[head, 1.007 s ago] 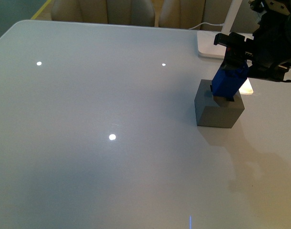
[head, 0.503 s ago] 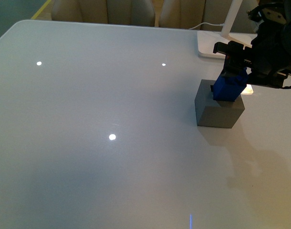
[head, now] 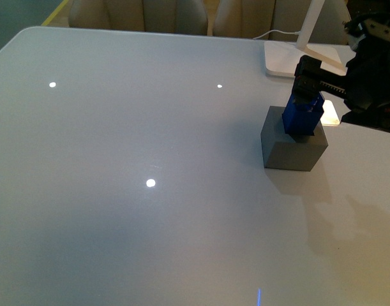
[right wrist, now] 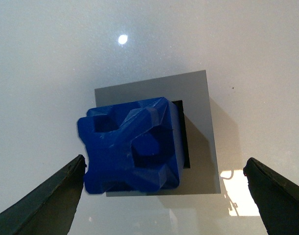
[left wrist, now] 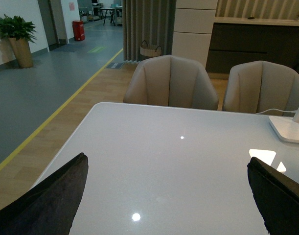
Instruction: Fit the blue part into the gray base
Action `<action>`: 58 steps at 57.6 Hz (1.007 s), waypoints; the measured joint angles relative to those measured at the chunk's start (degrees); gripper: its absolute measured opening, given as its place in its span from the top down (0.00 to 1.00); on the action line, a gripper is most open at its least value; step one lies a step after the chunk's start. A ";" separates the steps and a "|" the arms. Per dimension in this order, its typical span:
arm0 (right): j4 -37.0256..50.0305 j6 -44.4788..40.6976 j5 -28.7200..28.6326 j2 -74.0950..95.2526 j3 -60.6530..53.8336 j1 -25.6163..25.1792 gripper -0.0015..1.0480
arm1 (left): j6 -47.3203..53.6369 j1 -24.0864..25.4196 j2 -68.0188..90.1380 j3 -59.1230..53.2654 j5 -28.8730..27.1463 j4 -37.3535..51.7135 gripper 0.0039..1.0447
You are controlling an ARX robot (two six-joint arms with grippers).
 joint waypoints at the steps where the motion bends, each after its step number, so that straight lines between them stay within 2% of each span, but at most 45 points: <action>1: 0.72 -0.22 0.50 -1.64 -1.03 0.04 0.09 | 0.00 0.00 0.00 0.00 0.02 0.00 0.07; 12: 5.03 -2.95 5.35 -19.67 -9.92 0.39 0.09 | 0.00 0.00 0.00 0.00 0.00 0.00 0.07; 20: 6.54 -3.80 6.19 -20.17 -10.91 0.39 0.09 | -0.02 0.00 -0.02 0.00 0.00 0.00 0.07; 24: 28.55 -10.51 8.00 -18.88 -19.17 0.20 0.22 | -0.02 0.00 0.00 0.00 0.02 0.00 0.07; 27: 40.35 -13.84 7.67 -19.06 -24.87 -0.15 0.30 | -0.02 0.00 -0.02 0.00 0.00 0.00 0.07; 32: 53.27 -16.76 6.91 -22.58 -32.13 -1.16 0.45 | -0.02 0.00 -0.02 0.00 0.00 0.00 0.07; 38: 56.65 -18.10 6.12 -28.20 -37.09 -2.47 0.62 | -0.02 0.00 0.00 0.00 0.00 0.00 0.07; 49: 56.72 -19.02 4.35 -34.91 -45.83 -4.00 0.94 | -0.02 0.00 0.00 0.00 0.00 0.00 0.07; 51: 56.61 -19.39 4.15 -36.57 -47.17 -4.24 0.98 | -0.02 0.00 0.00 0.00 0.00 0.00 0.07; 58: 55.32 -19.34 3.15 -42.01 -50.95 -5.20 0.98 | -0.02 0.00 0.00 0.00 0.00 0.00 0.07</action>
